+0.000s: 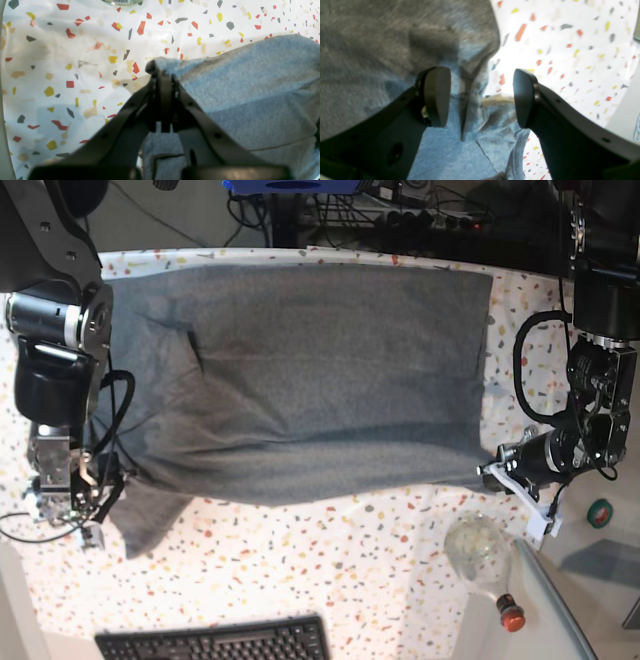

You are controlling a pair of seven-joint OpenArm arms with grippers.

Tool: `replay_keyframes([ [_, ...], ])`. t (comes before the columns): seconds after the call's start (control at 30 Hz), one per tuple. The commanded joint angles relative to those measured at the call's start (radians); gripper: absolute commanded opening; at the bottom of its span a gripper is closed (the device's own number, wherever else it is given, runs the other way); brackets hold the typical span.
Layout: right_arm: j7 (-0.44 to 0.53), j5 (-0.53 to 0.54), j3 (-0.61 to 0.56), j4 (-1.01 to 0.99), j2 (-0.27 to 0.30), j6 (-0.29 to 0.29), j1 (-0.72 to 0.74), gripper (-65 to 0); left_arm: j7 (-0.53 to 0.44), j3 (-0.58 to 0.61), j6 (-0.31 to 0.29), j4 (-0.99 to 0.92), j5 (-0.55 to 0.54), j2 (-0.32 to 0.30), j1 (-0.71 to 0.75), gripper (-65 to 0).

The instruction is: Layout the t-shirt on the table in an organized manner, then fold the t-shirt properly

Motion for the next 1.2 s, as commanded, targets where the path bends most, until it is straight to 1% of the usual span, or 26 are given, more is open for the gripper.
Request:
replay_keyframes([
  [0.0,0.010,-0.005,0.000,0.012,0.015,0.002,0.035,-27.9,-0.018,-0.006,-0.003,0.013,-0.006,-0.017,-0.024,-65.0],
  [0.33,0.018,-0.004,0.000,-0.028,0.021,0.002,0.035,-28.2,-0.018,-0.006,-0.003,0.013,-0.006,-0.017,-0.024,-65.0],
  [0.37,0.018,-0.004,0.000,-0.028,0.021,0.002,0.035,-28.5,-0.018,-0.006,-0.003,0.013,-0.006,-0.017,-0.024,-65.0],
  [0.4,0.018,-0.004,0.000,-0.028,0.021,0.002,0.035,-30.5,-0.018,-0.006,-0.003,0.013,-0.006,-0.017,-0.024,-65.0],
  [0.43,0.018,-0.004,0.000,-0.028,0.021,0.002,0.035,-34.8,-0.018,-0.006,-0.003,0.013,-0.006,-0.017,-0.024,-65.0],
  [0.47,0.018,-0.002,0.000,-0.028,0.021,0.002,0.035,-40.7,-0.018,-0.006,-0.003,0.013,-0.006,-0.017,-0.024,-65.0],
  [0.53,0.018,-0.002,0.002,-0.028,0.021,0.002,0.035,-55.1,-0.018,-0.006,-0.003,0.013,-0.006,-0.017,-0.024,-65.0],
  [0.57,0.018,-0.002,0.005,-0.028,0.021,0.002,0.035,-60.8,-0.018,-0.006,-0.003,0.013,-0.006,-0.017,-0.024,-65.0],
  [0.6,0.018,-0.002,0.020,-0.028,0.021,0.000,0.035,-65.0,-0.018,-0.006,-0.003,0.013,-0.006,-0.017,-0.024,-65.0],
  [0.7,0.018,-0.002,0.077,-0.029,0.021,0.000,0.035,-65.0,-0.018,-0.006,-0.003,0.013,-0.006,-0.019,-0.024,-65.0],
  [0.87,0.021,-0.002,0.085,-0.029,0.022,0.000,0.035,-65.0,-0.018,-0.006,-0.003,0.013,-0.006,-0.019,-0.024,-65.0],
  [1.17,0.113,-0.002,0.080,-0.029,0.021,0.000,0.035,-65.0,-0.018,-0.010,-0.003,0.018,-0.006,-0.016,-0.024,-65.0],
])
